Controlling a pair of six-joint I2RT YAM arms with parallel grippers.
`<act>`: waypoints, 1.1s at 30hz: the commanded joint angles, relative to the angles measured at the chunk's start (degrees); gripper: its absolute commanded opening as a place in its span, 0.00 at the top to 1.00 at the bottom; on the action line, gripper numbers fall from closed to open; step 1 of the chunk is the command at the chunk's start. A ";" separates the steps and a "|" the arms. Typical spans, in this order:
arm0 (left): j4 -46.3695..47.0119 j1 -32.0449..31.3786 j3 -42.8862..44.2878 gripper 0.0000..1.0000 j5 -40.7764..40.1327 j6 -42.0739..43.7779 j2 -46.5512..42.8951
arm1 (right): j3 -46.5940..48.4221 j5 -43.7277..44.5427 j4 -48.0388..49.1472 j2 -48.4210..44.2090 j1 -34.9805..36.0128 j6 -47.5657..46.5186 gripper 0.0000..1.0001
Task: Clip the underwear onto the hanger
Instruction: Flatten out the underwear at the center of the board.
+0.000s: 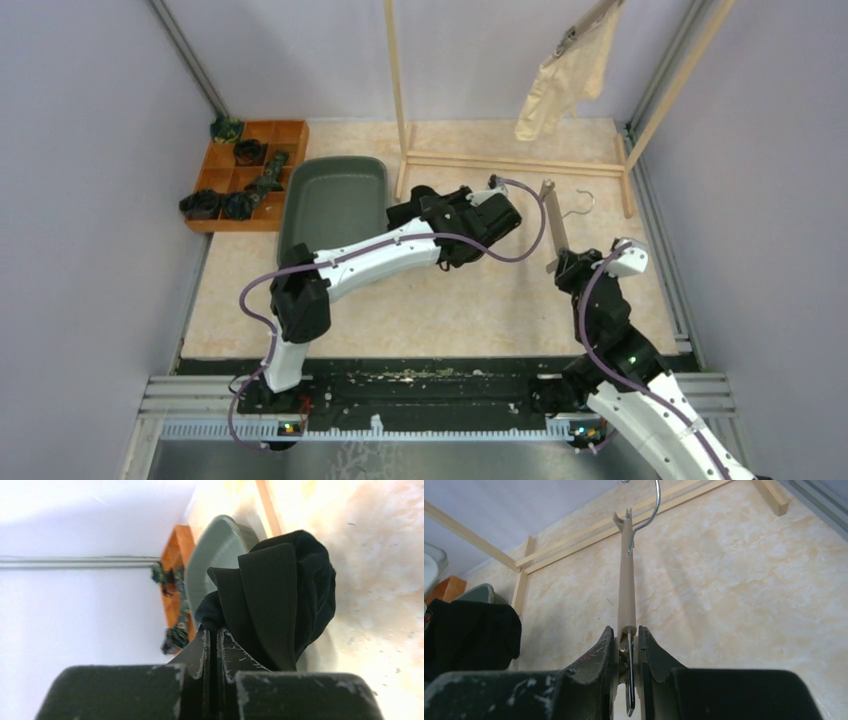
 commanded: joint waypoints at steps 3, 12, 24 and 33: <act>18.63 -1.25 -0.25 1.00 -8.24 30.10 -1.11 | 4.16 2.74 -0.24 -2.73 0.16 -0.89 1.00; 34.58 -1.77 -11.92 1.00 -9.02 50.83 -2.73 | 5.43 4.85 -2.91 -6.08 0.21 -0.61 1.00; 30.81 -2.24 -11.27 1.00 -4.65 50.35 -6.29 | 5.97 5.21 -3.78 -7.59 0.16 -0.17 1.00; -0.22 -2.37 7.82 1.00 23.51 15.92 -3.91 | 5.44 4.27 -3.30 -7.44 0.16 0.23 1.00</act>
